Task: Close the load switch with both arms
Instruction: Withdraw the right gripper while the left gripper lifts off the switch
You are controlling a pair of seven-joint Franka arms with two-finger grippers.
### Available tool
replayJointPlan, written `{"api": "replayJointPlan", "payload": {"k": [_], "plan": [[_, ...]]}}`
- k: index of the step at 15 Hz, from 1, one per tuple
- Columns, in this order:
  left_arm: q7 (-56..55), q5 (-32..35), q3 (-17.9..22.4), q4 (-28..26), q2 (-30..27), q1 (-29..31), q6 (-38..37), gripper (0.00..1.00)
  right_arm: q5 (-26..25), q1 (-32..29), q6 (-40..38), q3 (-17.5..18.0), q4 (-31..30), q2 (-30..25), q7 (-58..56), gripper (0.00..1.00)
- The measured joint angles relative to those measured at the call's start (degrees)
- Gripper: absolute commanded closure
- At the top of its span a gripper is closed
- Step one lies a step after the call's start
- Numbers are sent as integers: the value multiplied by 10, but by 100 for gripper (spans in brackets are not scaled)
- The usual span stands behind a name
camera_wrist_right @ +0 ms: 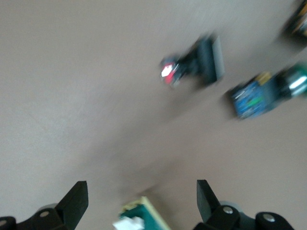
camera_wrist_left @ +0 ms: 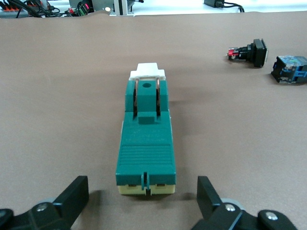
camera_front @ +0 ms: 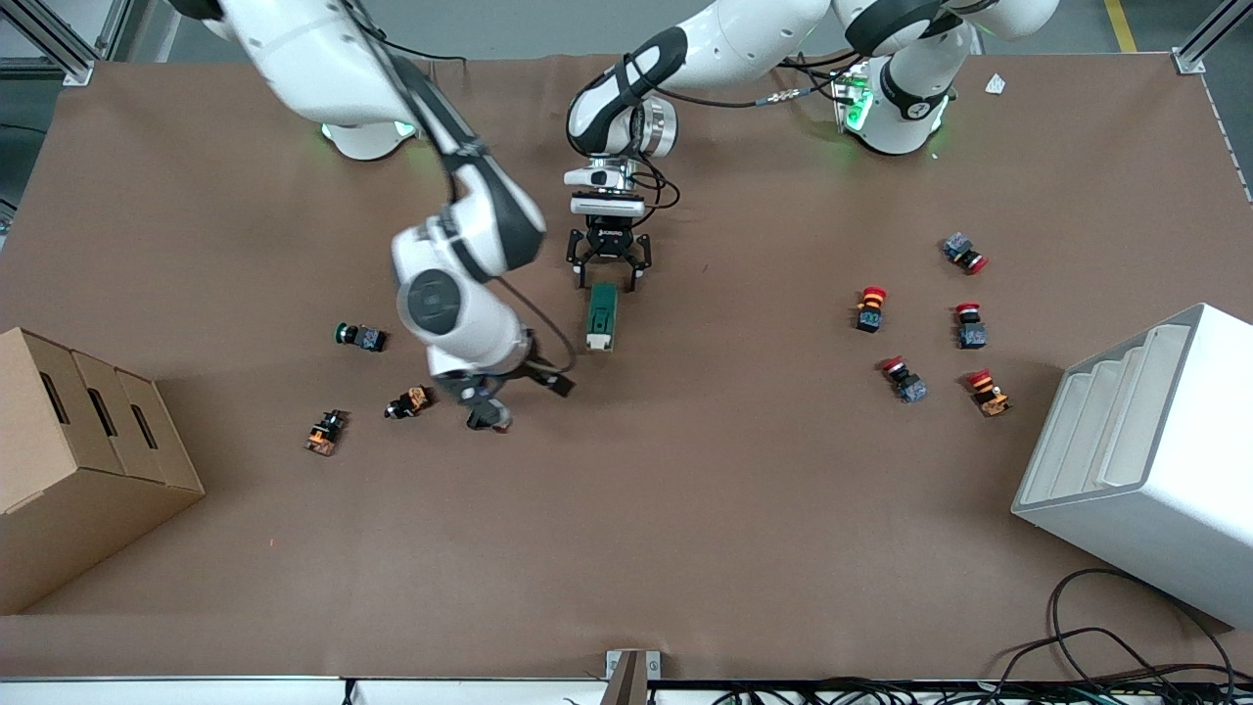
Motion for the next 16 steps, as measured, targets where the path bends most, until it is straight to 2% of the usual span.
{"api": "replayJointPlan", "payload": {"k": [2, 8, 11, 16], "plan": [[9, -8, -1, 4, 0, 0, 2, 1, -7, -55, -70, -1, 1, -42, -104, 0], [47, -86, -11, 54, -6, 4, 13, 1, -99, -185, -222, -2, 3, -134, -357, 0], [89, -167, -20, 81, -30, 4, 13, 1, -131, -222, -301, -1, 38, -160, -432, 0], [217, -340, -21, 122, -98, 11, 12, 1, -138, -271, -379, -1, 112, -164, -489, 0]]}}
